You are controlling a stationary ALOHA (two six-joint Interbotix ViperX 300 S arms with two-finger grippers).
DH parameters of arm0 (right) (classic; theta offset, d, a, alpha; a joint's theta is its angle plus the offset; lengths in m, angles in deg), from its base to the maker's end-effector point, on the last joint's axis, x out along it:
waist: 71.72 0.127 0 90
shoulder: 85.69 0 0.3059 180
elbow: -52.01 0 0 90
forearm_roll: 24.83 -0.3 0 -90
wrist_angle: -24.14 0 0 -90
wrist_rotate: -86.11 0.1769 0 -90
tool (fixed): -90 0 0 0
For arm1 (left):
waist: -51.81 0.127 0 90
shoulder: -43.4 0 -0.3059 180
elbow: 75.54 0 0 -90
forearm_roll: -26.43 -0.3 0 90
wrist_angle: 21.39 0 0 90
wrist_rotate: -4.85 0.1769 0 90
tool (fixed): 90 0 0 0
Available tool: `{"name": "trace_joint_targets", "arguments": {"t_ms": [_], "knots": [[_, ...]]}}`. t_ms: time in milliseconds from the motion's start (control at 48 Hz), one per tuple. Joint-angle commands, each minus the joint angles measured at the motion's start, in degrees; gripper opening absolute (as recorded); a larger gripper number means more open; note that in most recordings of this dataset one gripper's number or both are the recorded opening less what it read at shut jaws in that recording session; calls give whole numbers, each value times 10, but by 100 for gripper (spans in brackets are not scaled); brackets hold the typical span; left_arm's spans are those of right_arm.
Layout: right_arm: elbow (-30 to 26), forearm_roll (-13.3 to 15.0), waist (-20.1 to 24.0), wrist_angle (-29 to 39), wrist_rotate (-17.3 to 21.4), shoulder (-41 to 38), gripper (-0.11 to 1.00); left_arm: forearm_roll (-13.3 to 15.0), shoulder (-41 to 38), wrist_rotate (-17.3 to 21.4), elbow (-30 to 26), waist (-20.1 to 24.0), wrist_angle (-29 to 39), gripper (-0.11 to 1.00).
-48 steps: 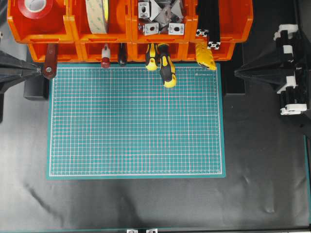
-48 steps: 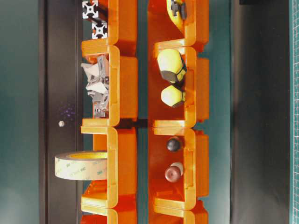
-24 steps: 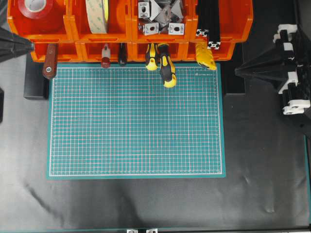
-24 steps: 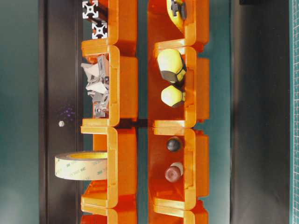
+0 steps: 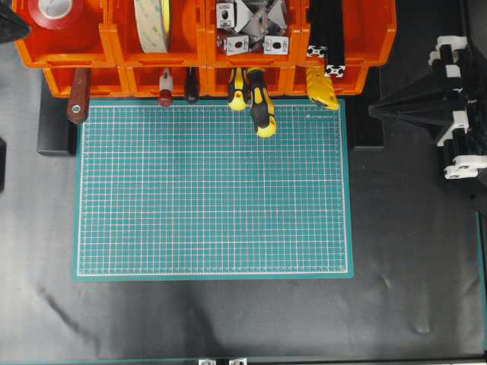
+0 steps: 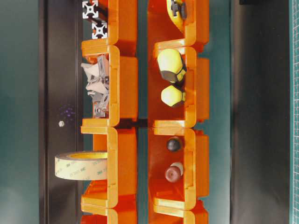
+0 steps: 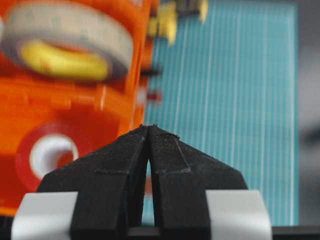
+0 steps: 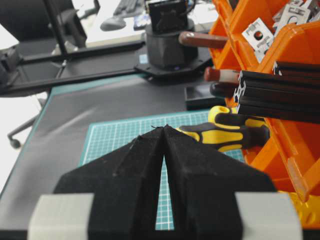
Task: Pick vinyl tape from container rack with left arm.
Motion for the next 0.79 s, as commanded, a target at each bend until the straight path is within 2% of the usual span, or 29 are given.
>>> {"name": "trace_joint_targets", "arguments": {"t_ms": [0,250,333,438,625,688,771], "knots": [[-18,-2,1,-9,0,-2,1,-5,-37,26,-54,4,63,0],[-19,-2,0,-9,-4,5,1,-10,-114,112,-120,39,156,1],[-19,-2,0,-9,-4,9,1,-10,-133,127,-136,50,166,6],[-20,-2,1,-8,-4,13,1,-10,-144,130,-142,61,171,27],[-22,-1,1,-6,-5,17,1,-10,-150,128,-124,62,200,79],[-22,-2,1,-7,-5,17,1,-10,-149,127,-115,62,202,88],[-23,-1,1,-7,-5,18,1,-10,-146,127,-105,63,202,87]]}}
